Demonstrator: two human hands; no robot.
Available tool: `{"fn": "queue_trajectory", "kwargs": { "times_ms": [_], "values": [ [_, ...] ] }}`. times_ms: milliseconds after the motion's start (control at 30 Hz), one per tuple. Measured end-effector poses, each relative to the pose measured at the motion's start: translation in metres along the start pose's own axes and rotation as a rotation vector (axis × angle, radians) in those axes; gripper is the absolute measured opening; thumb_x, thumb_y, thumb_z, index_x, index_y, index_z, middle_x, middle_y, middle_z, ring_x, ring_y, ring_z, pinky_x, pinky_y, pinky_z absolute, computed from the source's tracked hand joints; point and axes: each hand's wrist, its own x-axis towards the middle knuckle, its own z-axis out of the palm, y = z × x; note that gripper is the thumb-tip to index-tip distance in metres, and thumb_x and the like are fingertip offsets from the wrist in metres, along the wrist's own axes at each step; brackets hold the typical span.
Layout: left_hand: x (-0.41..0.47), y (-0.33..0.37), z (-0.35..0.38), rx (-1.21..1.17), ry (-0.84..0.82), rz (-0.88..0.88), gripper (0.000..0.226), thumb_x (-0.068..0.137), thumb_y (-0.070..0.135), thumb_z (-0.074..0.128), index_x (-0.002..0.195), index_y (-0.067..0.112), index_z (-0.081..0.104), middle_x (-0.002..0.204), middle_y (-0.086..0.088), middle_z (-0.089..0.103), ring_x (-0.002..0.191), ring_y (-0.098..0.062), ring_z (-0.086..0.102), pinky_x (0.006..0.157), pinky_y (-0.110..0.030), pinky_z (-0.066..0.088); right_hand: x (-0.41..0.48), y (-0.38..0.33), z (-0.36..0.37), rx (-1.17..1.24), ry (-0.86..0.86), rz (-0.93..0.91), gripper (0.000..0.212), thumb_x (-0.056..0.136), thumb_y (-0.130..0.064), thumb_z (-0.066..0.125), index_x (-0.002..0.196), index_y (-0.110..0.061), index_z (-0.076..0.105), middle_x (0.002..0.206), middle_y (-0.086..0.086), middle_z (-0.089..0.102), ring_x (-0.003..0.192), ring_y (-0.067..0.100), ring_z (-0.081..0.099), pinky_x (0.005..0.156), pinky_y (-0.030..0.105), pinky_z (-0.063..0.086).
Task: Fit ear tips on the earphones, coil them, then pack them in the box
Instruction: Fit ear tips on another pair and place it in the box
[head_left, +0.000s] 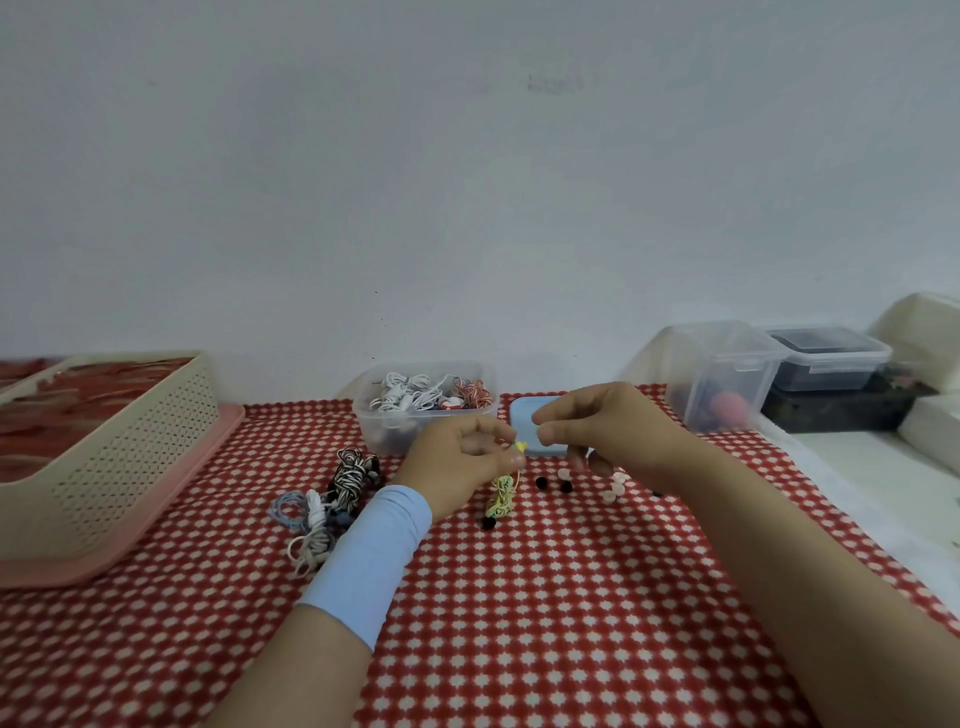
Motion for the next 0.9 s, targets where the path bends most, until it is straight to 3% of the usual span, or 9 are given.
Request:
{"fn": "queue_trajectory", "kwargs": {
  "times_ms": [100,233,367,500,700,900],
  "values": [
    [0.001,-0.003,0.001,-0.062,0.013,-0.008,0.019,0.075,0.018,0.084,0.092,0.02,0.074,0.09,0.005,0.077,0.086,-0.006,0.072,0.085,-0.021,0.054,0.001,0.0,0.003,0.143,-0.019,0.042,0.009,0.089,-0.013,0.076,0.091,-0.005,0.079,0.094,0.014,0.077,0.05,0.015,0.055,0.043,0.021,0.04],
    [-0.001,-0.003,0.003,-0.179,0.015,-0.005,0.017,0.079,0.008,0.079,0.095,0.011,0.076,0.087,-0.001,0.077,0.08,-0.005,0.072,0.072,-0.013,0.053,0.003,0.002,0.006,0.266,-0.088,0.12,0.019,0.091,-0.013,0.071,0.101,0.002,0.077,0.088,0.012,0.074,0.05,0.014,0.052,0.039,0.019,0.037],
    [-0.002,-0.002,0.003,-0.223,0.009,0.023,0.013,0.085,0.014,0.073,0.098,0.017,0.077,0.087,0.002,0.077,0.087,-0.002,0.071,0.076,-0.011,0.05,0.004,0.004,0.008,0.32,-0.157,0.148,0.022,0.092,-0.014,0.069,0.105,0.003,0.076,0.097,0.017,0.074,0.053,0.014,0.053,0.039,0.019,0.036],
    [-0.002,-0.001,0.002,-0.222,0.021,0.034,0.013,0.087,0.018,0.071,0.099,0.018,0.077,0.085,0.005,0.077,0.078,0.003,0.065,0.065,-0.008,0.044,0.003,0.003,0.009,0.401,-0.209,0.149,0.031,0.086,-0.018,0.07,0.108,0.004,0.075,0.105,0.019,0.073,0.054,0.013,0.053,0.038,0.017,0.036],
    [-0.002,-0.002,0.003,-0.257,0.003,0.032,0.013,0.088,0.021,0.07,0.098,0.021,0.077,0.085,0.003,0.077,0.075,0.0,0.063,0.073,-0.019,0.047,0.004,0.004,0.013,0.463,-0.26,0.151,0.018,0.082,-0.02,0.068,0.09,-0.009,0.081,0.098,0.014,0.073,0.053,0.012,0.052,0.037,0.015,0.033],
    [-0.003,-0.004,0.004,-0.284,-0.015,0.054,0.013,0.09,0.017,0.067,0.091,0.026,0.077,0.083,0.002,0.076,0.071,-0.004,0.059,0.068,-0.021,0.046,0.004,0.006,0.016,0.456,-0.263,0.131,0.018,0.081,-0.02,0.069,0.091,-0.01,0.081,0.091,0.01,0.072,0.055,0.012,0.051,0.038,0.015,0.033]
  ]
}}
